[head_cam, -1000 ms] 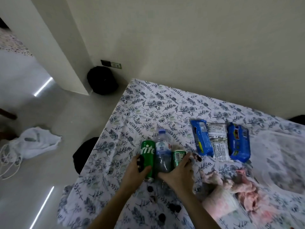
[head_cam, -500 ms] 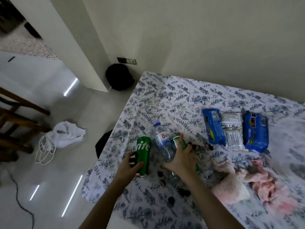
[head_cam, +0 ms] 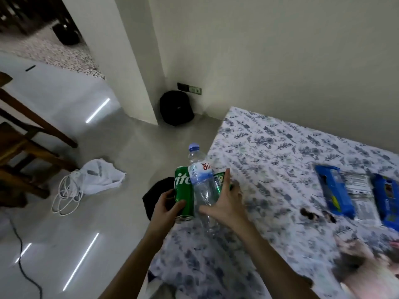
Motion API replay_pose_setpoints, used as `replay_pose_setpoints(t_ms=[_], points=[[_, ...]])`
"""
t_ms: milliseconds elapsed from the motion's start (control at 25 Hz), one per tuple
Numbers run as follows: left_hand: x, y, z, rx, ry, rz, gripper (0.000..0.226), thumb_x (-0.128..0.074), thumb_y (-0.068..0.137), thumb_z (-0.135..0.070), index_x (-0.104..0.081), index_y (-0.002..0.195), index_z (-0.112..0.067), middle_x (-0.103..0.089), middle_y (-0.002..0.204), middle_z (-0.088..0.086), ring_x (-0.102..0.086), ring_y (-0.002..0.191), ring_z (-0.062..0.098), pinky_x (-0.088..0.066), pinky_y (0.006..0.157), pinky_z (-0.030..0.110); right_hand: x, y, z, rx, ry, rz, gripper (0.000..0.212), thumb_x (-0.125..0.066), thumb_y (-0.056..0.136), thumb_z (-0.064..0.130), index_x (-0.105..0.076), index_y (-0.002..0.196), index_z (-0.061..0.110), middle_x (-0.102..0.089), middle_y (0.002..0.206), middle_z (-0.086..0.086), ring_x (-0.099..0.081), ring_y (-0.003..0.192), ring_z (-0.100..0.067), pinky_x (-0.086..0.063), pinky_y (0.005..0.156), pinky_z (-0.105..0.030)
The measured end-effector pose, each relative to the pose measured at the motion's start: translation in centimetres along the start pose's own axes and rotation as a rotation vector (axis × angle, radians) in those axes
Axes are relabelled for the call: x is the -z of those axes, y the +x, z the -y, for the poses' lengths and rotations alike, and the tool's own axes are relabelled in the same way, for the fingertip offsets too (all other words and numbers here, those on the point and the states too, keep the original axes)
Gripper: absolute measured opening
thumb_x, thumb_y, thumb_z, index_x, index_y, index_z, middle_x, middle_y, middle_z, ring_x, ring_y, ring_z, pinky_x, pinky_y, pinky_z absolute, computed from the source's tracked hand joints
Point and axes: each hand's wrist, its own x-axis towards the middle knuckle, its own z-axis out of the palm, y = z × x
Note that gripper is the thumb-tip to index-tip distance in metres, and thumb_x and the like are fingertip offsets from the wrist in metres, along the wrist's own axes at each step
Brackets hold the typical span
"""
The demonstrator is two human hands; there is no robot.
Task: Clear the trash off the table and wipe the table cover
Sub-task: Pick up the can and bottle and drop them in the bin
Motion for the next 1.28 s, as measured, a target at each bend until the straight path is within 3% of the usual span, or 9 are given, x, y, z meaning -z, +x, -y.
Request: replay_pose_setpoints(t_ms=[200,320,400,520,640,840,960,1120,1280], points=[[12.2,6.5,1.1,0.054,-0.031,0.027,0.041,-0.062,0.089,-0.021,-0.047,0.128,-0.02,-0.064,0.106,-0.003,-0.066,0.095,0.011,-0.056,0.075,0.024,-7.7,2.9,10.9,-0.089,0.078,0.12,0.137,-0.08,0.059,0.049,0.025,0.145,0.031,-0.008,0.152,-0.022,-0.022,0.138,-0.04,-0.032,0.109,-0.05],[16.2,9.6,3.4,0.138,-0.044,-0.003,0.044,-0.064,0.088,-0.022,-0.048,0.129,-0.017,-0.066,0.109,0.004,-0.067,0.099,0.021,-0.056,0.089,0.044,-11.7,4.8,14.2,-0.149,0.037,0.2,0.136,-0.079,0.059,0.051,0.024,0.145,0.03,0.001,0.156,-0.02,-0.014,0.142,-0.039,-0.027,0.112,-0.051],[17.9,11.9,5.8,0.214,-0.026,-0.001,0.048,-0.067,0.086,-0.023,-0.049,0.129,-0.016,-0.066,0.11,0.008,-0.067,0.101,0.024,-0.054,0.093,0.047,-15.0,7.1,15.0,-0.242,0.053,0.25,0.141,-0.08,0.051,0.051,0.024,0.144,0.034,-0.003,0.156,-0.018,-0.02,0.14,-0.039,-0.031,0.11,-0.051],[18.2,16.7,11.2,0.323,0.025,-0.009,0.052,-0.072,0.082,-0.023,-0.05,0.127,-0.011,-0.065,0.112,0.014,-0.066,0.101,0.029,-0.053,0.092,0.045,-20.7,12.3,13.5,-0.398,0.062,0.288,0.146,-0.076,0.039,0.051,0.024,0.144,0.036,-0.006,0.153,-0.018,-0.023,0.138,-0.038,-0.037,0.107,-0.048],[17.6,23.1,17.6,0.396,0.055,-0.011,0.057,-0.074,0.079,-0.026,-0.05,0.127,-0.007,-0.065,0.113,0.017,-0.066,0.101,0.031,-0.054,0.09,0.047,-27.1,19.1,10.4,-0.519,0.089,0.394,0.146,-0.08,0.043,0.046,0.022,0.147,0.028,-0.006,0.153,-0.02,-0.022,0.139,-0.036,-0.04,0.106,-0.044],[16.8,33.4,29.8,0.513,0.19,0.015,0.069,-0.074,0.062,-0.047,-0.057,0.118,-0.01,-0.067,0.105,0.012,-0.067,0.096,0.029,-0.057,0.085,0.048,-37.6,29.2,4.3,-0.622,0.272,0.545,0.157,-0.083,0.03,0.035,0.022,0.147,0.022,-0.04,0.139,-0.019,-0.054,0.115,-0.034,-0.055,0.088,-0.046],[15.9,37.2,33.9,0.518,0.237,0.047,0.049,-0.072,0.072,-0.042,-0.061,0.103,-0.006,-0.068,0.095,0.007,-0.067,0.09,0.028,-0.057,0.081,0.046,-40.4,32.9,1.3,-0.624,0.321,0.569,0.136,-0.088,0.049,0.037,0.0,0.151,0.019,-0.044,0.139,-0.015,-0.054,0.116,-0.033,-0.05,0.088,-0.038],[15.0,39.6,37.0,0.448,0.242,0.006,0.034,-0.058,0.09,-0.031,-0.063,0.113,-0.006,-0.068,0.102,0.005,-0.064,0.094,0.022,-0.054,0.088,0.039,-42.9,35.3,-1.7,-0.575,0.402,0.511,0.071,-0.068,0.083,0.04,-0.034,0.143,0.021,-0.048,0.135,-0.006,-0.046,0.122,-0.027,-0.037,0.099,-0.043],[14.8,38.4,35.3,0.39,0.305,0.047,0.025,-0.05,0.093,-0.024,-0.065,0.111,-0.014,-0.067,0.101,0.006,-0.063,0.098,0.023,-0.053,0.089,0.039,-42.8,34.1,-1.8,-0.421,0.307,0.389,0.056,-0.05,0.096,0.032,-0.032,0.146,0.013,-0.042,0.145,-0.01,-0.043,0.128,-0.027,-0.037,0.1,-0.032]])
